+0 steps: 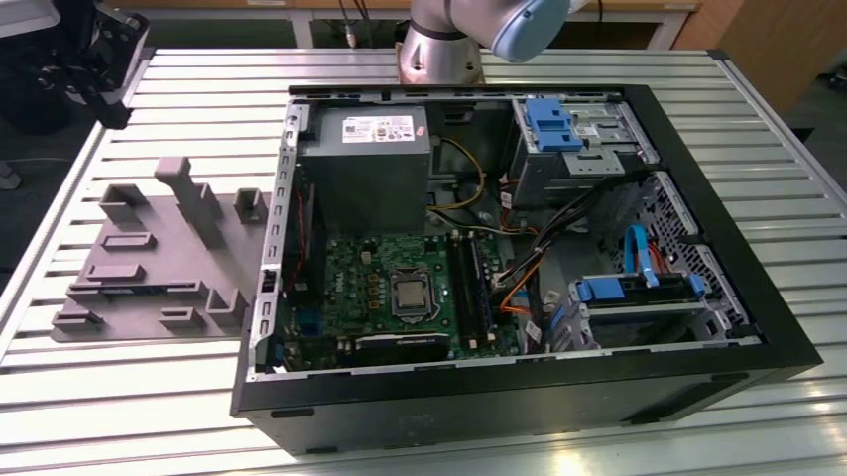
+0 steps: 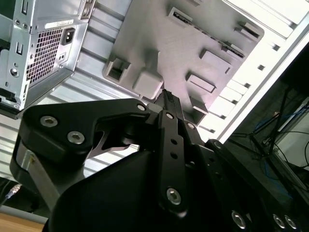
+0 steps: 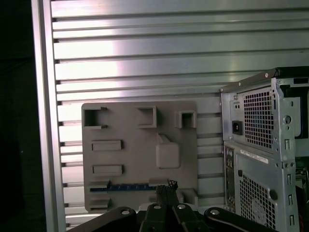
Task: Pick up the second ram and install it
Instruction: 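Reach for the second ram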
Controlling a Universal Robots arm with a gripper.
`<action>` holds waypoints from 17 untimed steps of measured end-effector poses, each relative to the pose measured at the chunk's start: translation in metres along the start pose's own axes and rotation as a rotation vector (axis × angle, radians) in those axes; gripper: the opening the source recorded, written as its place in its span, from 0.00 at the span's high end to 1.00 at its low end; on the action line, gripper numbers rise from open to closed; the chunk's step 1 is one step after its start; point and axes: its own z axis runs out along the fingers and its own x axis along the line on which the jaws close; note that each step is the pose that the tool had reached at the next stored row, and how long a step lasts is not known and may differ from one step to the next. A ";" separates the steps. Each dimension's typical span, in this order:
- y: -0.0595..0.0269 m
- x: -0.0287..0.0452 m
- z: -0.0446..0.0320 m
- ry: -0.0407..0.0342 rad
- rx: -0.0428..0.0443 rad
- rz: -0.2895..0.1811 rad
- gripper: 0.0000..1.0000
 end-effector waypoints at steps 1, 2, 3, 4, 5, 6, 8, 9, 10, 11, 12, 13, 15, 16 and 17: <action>-0.0001 0.0010 0.0000 0.0000 0.0001 0.000 0.87; -0.0001 0.0019 0.0000 0.0000 0.0000 0.000 0.87; -0.0002 0.0028 0.0000 0.0000 0.0000 0.000 0.87; -0.0003 0.0037 0.0000 0.0001 0.0001 0.000 0.87; -0.0004 0.0045 0.0001 0.0000 0.0001 0.000 0.87; -0.0004 0.0053 0.0001 0.0000 0.0000 0.000 0.87; -0.0005 0.0068 0.0001 0.0000 0.0000 0.000 0.87; -0.0006 0.0075 0.0001 0.0000 0.0001 0.000 0.87; -0.0006 0.0082 0.0000 0.0001 0.0001 0.000 0.87; -0.0007 0.0090 0.0001 0.0001 0.0001 0.000 0.87; -0.0007 0.0099 0.0001 0.0000 0.0001 0.000 0.87; -0.0008 0.0113 0.0001 0.0000 0.0000 0.000 0.87; -0.0011 0.0149 0.0000 0.0000 0.0000 0.000 0.87; -0.0013 0.0169 0.0000 0.0000 0.0000 0.000 0.87; -0.0014 0.0190 0.0000 -0.0001 0.0000 0.000 0.87</action>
